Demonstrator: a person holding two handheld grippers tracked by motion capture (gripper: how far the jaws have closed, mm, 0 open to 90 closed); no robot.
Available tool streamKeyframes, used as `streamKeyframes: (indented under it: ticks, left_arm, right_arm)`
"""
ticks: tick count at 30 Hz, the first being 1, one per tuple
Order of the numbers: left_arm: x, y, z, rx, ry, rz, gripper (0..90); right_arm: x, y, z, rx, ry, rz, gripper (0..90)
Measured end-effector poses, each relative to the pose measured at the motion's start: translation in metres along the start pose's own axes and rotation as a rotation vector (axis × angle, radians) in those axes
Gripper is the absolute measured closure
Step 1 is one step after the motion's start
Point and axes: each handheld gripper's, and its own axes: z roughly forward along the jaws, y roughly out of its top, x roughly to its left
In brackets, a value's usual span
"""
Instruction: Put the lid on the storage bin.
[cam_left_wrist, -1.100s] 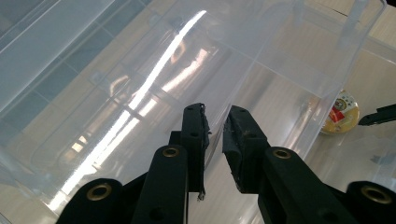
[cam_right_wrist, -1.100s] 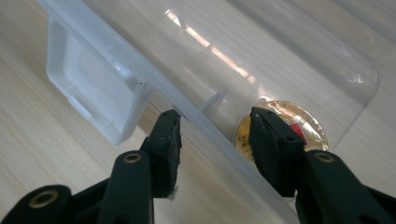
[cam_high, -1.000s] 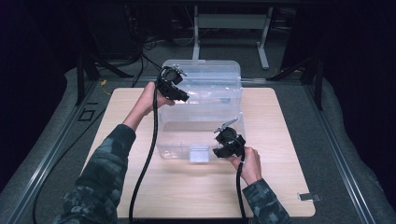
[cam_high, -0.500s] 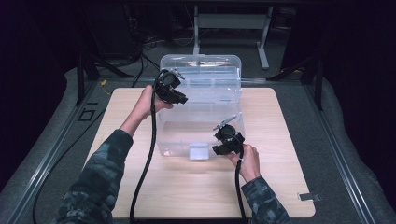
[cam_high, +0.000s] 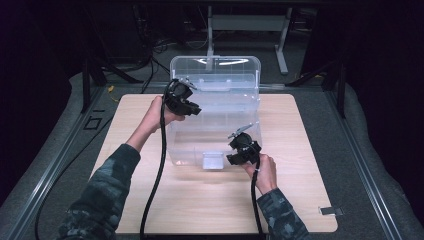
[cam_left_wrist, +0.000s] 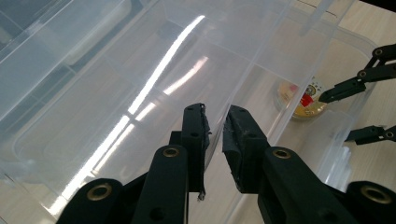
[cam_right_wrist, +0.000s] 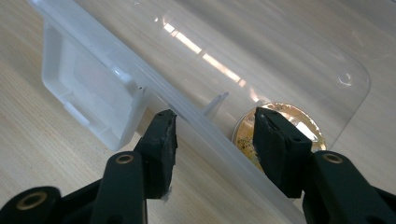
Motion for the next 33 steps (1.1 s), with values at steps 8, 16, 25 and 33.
streamKeyframes:
  ticks: [8, 16, 25, 33]
  left_arm:
    - [-0.006, -0.007, -0.002, 0.002, -0.003, 0.015, 77.6]
    - [-0.014, -0.015, -0.003, -0.006, 0.009, 0.023, 77.6]
    - [-0.02, -0.024, -0.003, -0.037, 0.012, 0.006, 77.4]
    - [-0.027, -0.03, -0.003, -0.05, 0.03, 0.002, 77.3]
  right_arm:
    - [-0.002, 0.001, 0.001, -0.004, 0.005, 0.005, 49.4]
    - [-0.003, 0.001, 0.001, -0.004, 0.013, 0.01, 48.8]
    - [-0.003, 0.001, 0.001, -0.006, 0.013, 0.013, 48.2]
    - [-0.003, 0.001, 0.0, -0.013, 0.013, 0.019, 47.3]
